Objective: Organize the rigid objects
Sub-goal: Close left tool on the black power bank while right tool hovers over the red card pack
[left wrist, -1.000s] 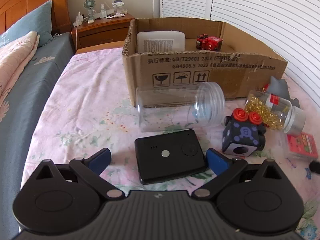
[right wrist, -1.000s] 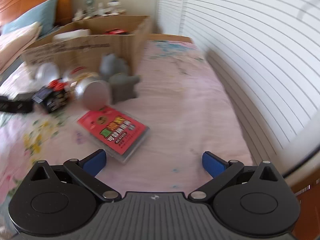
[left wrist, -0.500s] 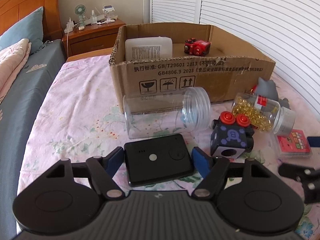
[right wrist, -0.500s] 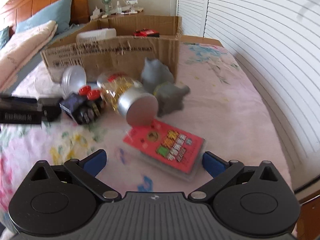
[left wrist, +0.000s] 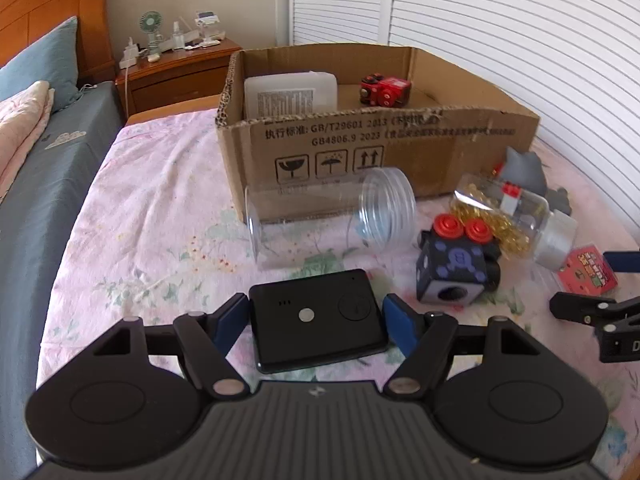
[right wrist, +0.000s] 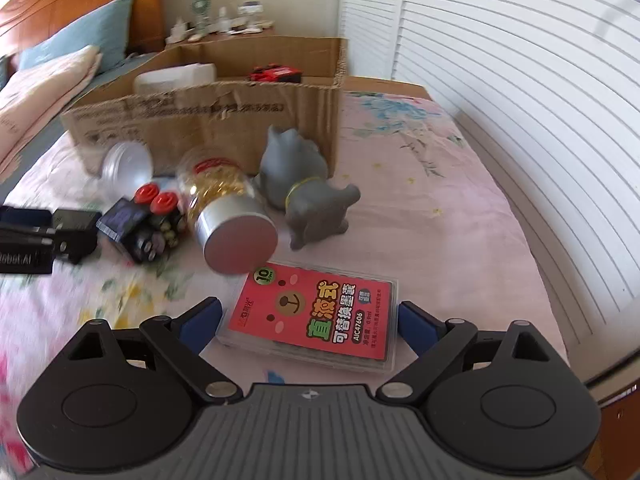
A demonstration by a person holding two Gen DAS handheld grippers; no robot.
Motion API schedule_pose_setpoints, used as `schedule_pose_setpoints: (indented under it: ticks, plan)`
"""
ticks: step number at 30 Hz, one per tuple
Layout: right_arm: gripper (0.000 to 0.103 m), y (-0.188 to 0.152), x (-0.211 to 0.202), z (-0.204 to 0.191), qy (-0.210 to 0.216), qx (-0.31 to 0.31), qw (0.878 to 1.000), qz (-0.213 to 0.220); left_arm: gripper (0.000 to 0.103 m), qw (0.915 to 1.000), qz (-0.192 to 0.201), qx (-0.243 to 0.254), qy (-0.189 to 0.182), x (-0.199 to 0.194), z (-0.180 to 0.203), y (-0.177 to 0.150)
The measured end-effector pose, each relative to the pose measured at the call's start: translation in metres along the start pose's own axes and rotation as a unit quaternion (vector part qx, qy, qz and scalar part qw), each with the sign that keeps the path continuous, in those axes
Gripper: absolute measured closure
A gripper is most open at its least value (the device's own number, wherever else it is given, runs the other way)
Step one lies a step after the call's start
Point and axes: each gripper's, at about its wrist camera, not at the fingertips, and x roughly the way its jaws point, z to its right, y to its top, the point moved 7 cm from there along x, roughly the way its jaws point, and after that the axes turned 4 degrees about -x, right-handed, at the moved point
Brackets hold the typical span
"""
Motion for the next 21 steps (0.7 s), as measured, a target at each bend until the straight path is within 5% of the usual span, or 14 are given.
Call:
schedule_pose_setpoints:
  ticks: [7,21]
  plan:
    - [0.007,-0.023,-0.021,-0.001,0.055,-0.057,0.997,-0.006,0.030,0.9976,-0.020,0.051,-0.042,-0.023,0.004,-0.024]
    - [0.001,-0.019,-0.015,-0.009,0.047,-0.049,0.998,0.001,0.024,0.9997,-0.025,0.000,0.001,-0.029,0.007,-0.032]
